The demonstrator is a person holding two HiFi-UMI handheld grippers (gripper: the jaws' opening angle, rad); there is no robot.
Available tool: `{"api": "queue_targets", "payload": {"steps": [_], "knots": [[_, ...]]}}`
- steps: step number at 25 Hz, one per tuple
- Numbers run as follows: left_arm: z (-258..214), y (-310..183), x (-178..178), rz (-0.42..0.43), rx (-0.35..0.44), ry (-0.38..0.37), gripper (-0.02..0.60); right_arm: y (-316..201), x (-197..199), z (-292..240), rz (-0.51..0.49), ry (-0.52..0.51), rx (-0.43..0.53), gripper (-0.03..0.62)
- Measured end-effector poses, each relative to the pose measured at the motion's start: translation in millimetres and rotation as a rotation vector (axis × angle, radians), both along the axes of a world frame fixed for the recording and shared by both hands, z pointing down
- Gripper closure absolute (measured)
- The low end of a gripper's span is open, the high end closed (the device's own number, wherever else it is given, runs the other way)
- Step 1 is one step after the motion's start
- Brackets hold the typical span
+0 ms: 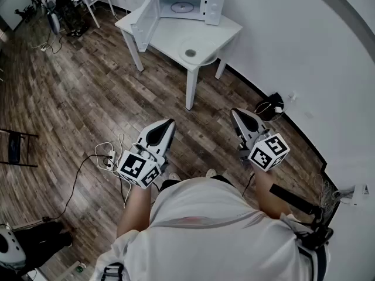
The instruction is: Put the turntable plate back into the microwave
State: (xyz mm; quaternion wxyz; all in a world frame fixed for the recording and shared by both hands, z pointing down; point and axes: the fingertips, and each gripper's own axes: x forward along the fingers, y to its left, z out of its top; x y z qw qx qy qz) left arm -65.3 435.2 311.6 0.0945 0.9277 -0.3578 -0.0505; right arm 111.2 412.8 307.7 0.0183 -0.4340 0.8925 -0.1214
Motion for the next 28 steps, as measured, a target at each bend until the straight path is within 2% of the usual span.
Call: {"api": "queue_targets", "payload": {"steps": [5,12,20,28], "knots": [[5,-3,-35,0.009,-0.021,0.054,0.572,-3,-29,5,0.013,-0.002,0.007,0.591],[22,-2,-70,0.033,-0.042,0.063,0.571,7,-69,20,0.025,0.031,-0.033,0.591],[32,-22,-68,0.054,-0.066,0.062,0.571,-22,-69,19,0.025,-0.015,-0.016,0.591],[33,-75,-51,0.029,-0.067,0.021,0.571,-82,-55,33,0.009,-0.039,-0.036,0.591]]}}
